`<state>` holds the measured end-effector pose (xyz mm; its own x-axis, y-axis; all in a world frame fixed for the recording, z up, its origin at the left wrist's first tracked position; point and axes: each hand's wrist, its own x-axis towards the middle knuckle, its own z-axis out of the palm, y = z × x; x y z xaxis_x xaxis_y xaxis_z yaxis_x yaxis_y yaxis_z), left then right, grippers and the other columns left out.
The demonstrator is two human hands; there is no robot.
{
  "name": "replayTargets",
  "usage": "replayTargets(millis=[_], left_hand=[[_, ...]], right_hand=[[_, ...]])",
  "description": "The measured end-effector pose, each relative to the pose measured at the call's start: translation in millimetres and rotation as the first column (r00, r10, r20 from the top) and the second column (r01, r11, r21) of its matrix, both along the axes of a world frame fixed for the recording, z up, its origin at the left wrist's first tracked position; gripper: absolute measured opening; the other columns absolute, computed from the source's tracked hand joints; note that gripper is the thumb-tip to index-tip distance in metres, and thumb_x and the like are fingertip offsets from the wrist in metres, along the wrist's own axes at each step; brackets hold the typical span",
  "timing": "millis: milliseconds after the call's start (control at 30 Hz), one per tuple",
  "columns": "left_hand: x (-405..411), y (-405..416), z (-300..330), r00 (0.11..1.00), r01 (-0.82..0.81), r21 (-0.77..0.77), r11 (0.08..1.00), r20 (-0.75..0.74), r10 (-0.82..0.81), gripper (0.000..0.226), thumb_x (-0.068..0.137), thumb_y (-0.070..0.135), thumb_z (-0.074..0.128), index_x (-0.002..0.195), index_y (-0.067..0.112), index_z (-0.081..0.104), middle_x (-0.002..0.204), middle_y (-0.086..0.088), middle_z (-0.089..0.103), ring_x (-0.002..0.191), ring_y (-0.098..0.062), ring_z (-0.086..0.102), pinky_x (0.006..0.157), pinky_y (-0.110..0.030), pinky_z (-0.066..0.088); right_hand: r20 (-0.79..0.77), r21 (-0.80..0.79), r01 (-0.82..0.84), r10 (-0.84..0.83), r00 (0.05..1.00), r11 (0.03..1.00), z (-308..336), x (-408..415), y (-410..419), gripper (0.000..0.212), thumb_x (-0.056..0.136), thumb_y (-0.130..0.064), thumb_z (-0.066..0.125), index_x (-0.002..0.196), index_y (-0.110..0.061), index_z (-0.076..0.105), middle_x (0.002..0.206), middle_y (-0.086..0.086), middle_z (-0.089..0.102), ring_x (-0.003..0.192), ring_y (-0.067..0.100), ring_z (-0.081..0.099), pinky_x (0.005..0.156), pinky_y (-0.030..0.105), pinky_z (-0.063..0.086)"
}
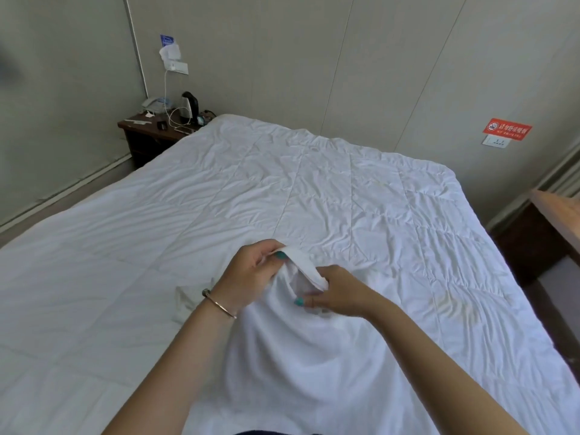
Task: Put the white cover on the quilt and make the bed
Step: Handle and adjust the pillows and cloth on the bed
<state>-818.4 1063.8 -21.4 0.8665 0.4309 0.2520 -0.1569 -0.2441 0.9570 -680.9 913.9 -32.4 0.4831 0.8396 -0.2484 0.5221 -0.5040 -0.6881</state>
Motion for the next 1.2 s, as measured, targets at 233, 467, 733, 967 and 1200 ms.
replayTargets(millis=[233,467,733,967,1200], left_hand=[[-34.1,19.0,28.5,0.975,0.101,0.078,0.992,0.191,-0.115,0.022,0.085,0.029,0.062,0.078,0.008,0.067,0.064,-0.012,0.048,0.064,-0.014,0.046,0.060,-0.020,0.036],[-37.5,95.0,52.7,0.922,-0.357,0.055,0.932,0.183,0.342,0.022,0.083,0.026,0.072,0.062,0.019,0.069,0.056,0.015,0.052,0.058,0.001,0.045,0.056,-0.016,0.035],[25.1,120.2,155.4,0.789,-0.585,0.315,0.748,0.437,0.433,0.048,0.076,0.060,0.069,0.061,0.018,0.053,0.053,0.011,0.050,0.052,-0.005,0.041,0.051,-0.027,0.032],[57.3,139.0,98.7,0.883,-0.405,0.491,0.771,-0.008,0.469,0.059,0.061,0.067,0.066,0.061,0.009,0.056,0.056,0.001,0.052,0.061,-0.018,0.051,0.057,-0.032,0.034],[52.8,142.0,99.5,0.828,-0.086,0.652,0.753,-0.374,0.419,0.070,0.043,0.084,0.057,0.072,0.020,0.059,0.075,0.004,0.059,0.075,-0.019,0.055,0.063,-0.030,0.038]], right_hand=[[-0.188,0.020,0.138,-0.132,0.973,0.990,-58.1,7.2,3.2,0.021,0.086,-0.028,0.073,0.102,-0.037,0.063,0.092,-0.012,0.065,0.084,0.006,0.060,0.073,0.021,0.046],[0.314,0.425,0.248,-0.399,0.862,0.871,68.6,53.6,28.2,0.027,0.086,-0.003,0.040,0.096,-0.014,0.063,0.085,0.005,0.061,0.078,0.019,0.055,0.060,0.023,0.037],[0.450,0.670,0.162,-0.569,0.688,0.725,190.6,59.3,28.8,0.029,0.092,-0.039,0.059,0.114,-0.021,0.051,0.078,-0.012,0.052,0.072,0.010,0.051,0.067,0.029,0.038],[0.386,0.522,0.264,-0.501,0.775,0.811,159.9,93.1,-1.1,0.031,0.070,-0.034,0.085,0.085,-0.017,0.063,0.078,-0.002,0.060,0.073,0.014,0.054,0.061,0.026,0.040],[0.254,0.474,0.244,-0.397,0.882,0.846,156.2,82.5,-20.8,0.036,0.078,-0.031,0.080,0.070,-0.001,0.061,0.059,-0.004,0.047,0.056,0.010,0.042,0.050,0.021,0.033]])
